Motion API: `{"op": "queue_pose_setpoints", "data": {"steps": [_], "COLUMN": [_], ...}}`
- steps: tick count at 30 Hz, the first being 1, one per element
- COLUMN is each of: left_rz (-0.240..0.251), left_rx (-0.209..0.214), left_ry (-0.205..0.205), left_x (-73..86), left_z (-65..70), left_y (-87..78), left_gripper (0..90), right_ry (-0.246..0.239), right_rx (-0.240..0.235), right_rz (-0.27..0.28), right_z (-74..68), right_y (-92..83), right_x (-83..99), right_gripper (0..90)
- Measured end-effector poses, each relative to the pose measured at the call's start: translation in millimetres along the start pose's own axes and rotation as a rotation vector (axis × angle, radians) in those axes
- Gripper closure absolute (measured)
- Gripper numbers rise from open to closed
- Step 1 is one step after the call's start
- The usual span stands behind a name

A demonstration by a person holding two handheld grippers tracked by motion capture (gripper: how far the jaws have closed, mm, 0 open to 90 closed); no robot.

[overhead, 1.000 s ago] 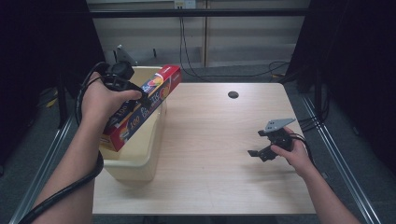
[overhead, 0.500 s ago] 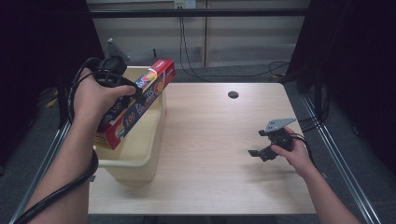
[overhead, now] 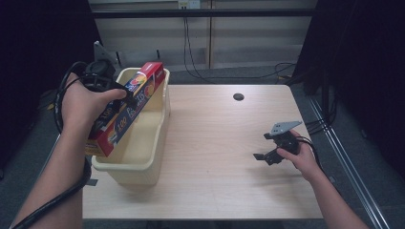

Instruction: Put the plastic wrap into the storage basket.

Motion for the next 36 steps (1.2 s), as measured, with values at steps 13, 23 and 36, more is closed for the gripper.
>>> {"op": "queue_pose_setpoints", "data": {"steps": [13, 23, 36], "left_rz": [-0.023, -0.044, -0.063], "left_rx": [-0.015, -0.023, -0.037], "left_ry": [-0.049, -0.097, -0.113], "left_x": [6.5, 12.3, 16.4], "left_z": [-10.1, -14.9, -17.3], "left_y": [8.7, 15.2, 26.7], "left_gripper": [40.6, 40.6, 40.5], "right_ry": [-0.003, 0.006, 0.003], "right_rx": [-0.003, 0.000, 0.002], "right_rz": [0.000, 0.005, 0.020], "right_z": [0.6, 0.9, 1.5], "right_y": [0.6, 0.0, -1.6], "right_x": [0.2, 0.2, -1.9], "right_gripper": [2.5, 2.5, 2.4]}}
Point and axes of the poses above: each handheld gripper's, and its own axes: y roughly forward along the jaws, x roughly out of its underside, z roughly to its right, the point moved 7 cm from there along y, roughly forward along the jaws, and after that the axes turned 7 degrees about y, right-handed, at the moved point
